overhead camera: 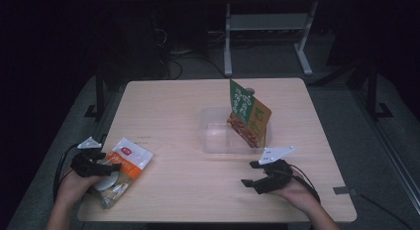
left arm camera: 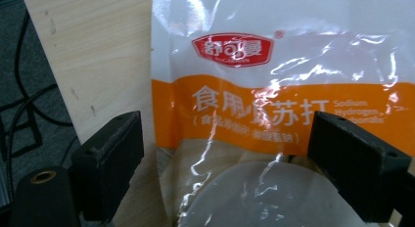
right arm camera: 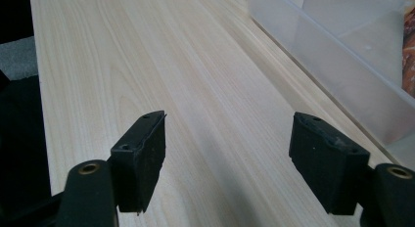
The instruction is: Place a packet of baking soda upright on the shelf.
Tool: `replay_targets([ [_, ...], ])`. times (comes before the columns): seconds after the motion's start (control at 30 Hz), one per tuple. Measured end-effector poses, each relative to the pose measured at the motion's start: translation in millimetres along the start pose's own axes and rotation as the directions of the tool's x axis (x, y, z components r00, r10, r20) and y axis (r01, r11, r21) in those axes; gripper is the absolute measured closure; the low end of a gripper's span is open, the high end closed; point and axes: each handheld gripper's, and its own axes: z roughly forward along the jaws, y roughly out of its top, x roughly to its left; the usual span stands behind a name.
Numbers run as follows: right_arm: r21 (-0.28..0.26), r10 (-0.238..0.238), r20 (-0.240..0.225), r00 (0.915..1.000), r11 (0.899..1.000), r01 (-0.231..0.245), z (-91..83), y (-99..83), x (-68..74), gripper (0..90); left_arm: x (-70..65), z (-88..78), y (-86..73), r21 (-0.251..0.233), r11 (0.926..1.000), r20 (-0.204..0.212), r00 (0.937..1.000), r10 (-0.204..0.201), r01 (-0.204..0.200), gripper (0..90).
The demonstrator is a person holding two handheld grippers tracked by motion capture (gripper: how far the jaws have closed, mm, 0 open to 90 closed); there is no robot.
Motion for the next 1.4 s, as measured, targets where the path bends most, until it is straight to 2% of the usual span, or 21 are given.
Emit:
replay_targets([
  [0.13, -0.001, 0.003, 0.001, 1.0, 1.0, -0.003, -0.5, -0.2, -0.4, 29.2, 3.3, 1.2, -2.4, 0.007, 0.9997, 0.023, 0.9994, -0.024, 0.024, 14.7],
  [0.2, 0.0, 0.003, 0.002, 1.0, 1.0, -0.003, -0.9, -0.1, -0.7, 29.2, 3.9, 0.6, -3.2, 0.006, 0.9995, 0.06, 0.9977, -0.03, 0.029, 21.3],
  [0.27, 0.0, 0.005, 0.004, 1.0, 1.0, -0.005, -1.3, -0.1, -0.5, 29.2, 3.6, 0.7, -3.4, 0.01, 0.9996, 0.073, 0.997, -0.028, 0.027, 27.1],
  [0.4, -0.001, 0.006, 0.006, 1.0, 1.0, -0.006, -1.3, 0.1, -0.1, 29.3, -0.1, 0.7, -1.4, 0.019, 0.9998, 0.056, 0.9984, -0.006, 0.005, 33.4],
  [0.5, 0.0, 0.005, 0.006, 1.0, 1.0, -0.005, -1.3, 0.6, 0.4, 29.4, -3.7, 1.5, 1.0, 0.024, 0.9994, 0.052, 0.9983, 0.026, -0.027, 43.3],
  [0.6, 0.001, 0.005, 0.007, 1.0, 1.0, -0.005, -1.3, 0.8, 0.6, 29.4, -7.0, 2.1, 2.8, 0.037, 0.9981, 0.045, 0.9978, 0.048, -0.05, 58.0],
  [0.8, -0.005, 0.004, 0.009, 1.0, 1.0, -0.004, -1.6, 0.7, 0.3, 29.5, -13.9, 2.4, 5.7, 0.067, 0.9911, 0.004, 0.9933, 0.116, -0.116, 79.2],
  [0.9, -0.004, 0.002, 0.008, 1.0, 1.0, -0.002, -1.7, 0.7, 0.3, 29.5, -15.2, 2.2, 6.7, 0.076, 0.9902, 0.006, 0.9931, 0.117, -0.117, 86.3],
  [1.03, -0.006, -0.001, 0.008, 1.0, 1.0, 0.001, -1.8, 0.5, -0.1, 29.5, -15.0, 0.4, 7.2, 0.061, 0.9932, 0.008, 0.9951, 0.099, -0.099, 89.1],
  [1.17, -0.007, -0.002, 0.007, 1.0, 1.0, 0.003, -1.9, 0.4, -1.1, 29.5, -17.6, -2.6, 11.1, 0.012, 0.9966, 0.044, 0.9957, 0.081, -0.082, 89.5],
  [1.3, -0.005, 0.004, 0.007, 1.0, 1.0, -0.004, -1.8, 0.4, -1.1, 29.5, -24.4, -6.7, 17.8, -0.025, 0.995, 0.076, 0.9923, 0.098, -0.096, 89.6],
  [1.4, -0.001, 0.007, 0.005, 1.0, 1.0, -0.007, -1.6, 0.2, -0.6, 29.5, -31.4, -9.4, 22.7, -0.057, 0.9942, 0.104, 0.9899, 0.097, -0.091, 89.7],
])
